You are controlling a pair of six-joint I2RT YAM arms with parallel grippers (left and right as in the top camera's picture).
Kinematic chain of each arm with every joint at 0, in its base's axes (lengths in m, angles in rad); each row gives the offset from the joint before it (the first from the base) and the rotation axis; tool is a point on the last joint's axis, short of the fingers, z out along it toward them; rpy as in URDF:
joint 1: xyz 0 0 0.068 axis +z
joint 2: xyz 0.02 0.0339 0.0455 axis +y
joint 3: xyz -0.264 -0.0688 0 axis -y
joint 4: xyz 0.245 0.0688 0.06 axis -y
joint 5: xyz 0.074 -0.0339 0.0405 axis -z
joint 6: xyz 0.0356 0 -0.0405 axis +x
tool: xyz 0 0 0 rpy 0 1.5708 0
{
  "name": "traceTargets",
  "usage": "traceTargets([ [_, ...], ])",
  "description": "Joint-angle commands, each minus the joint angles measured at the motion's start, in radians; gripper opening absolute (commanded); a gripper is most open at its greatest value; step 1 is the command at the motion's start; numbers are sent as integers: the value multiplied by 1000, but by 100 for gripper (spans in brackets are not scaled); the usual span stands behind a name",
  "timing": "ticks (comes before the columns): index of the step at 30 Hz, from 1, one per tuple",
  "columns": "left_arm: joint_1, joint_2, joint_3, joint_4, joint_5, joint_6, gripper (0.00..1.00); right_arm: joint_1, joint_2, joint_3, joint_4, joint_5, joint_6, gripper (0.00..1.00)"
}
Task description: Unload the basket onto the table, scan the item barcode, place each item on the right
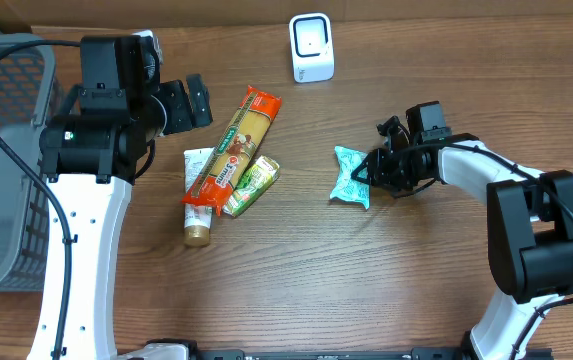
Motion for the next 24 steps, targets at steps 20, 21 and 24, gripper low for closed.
traceTargets([
  [20,0,0,8,1,-13,-13,100,185,-186,319,-595,1006,193,4],
  [21,0,0,8,1,-13,-13,100,214,-186,319,-621,1099,193,4],
  [24,0,0,8,1,-13,-13,100,295,-173,319,-684,1339,192,4],
])
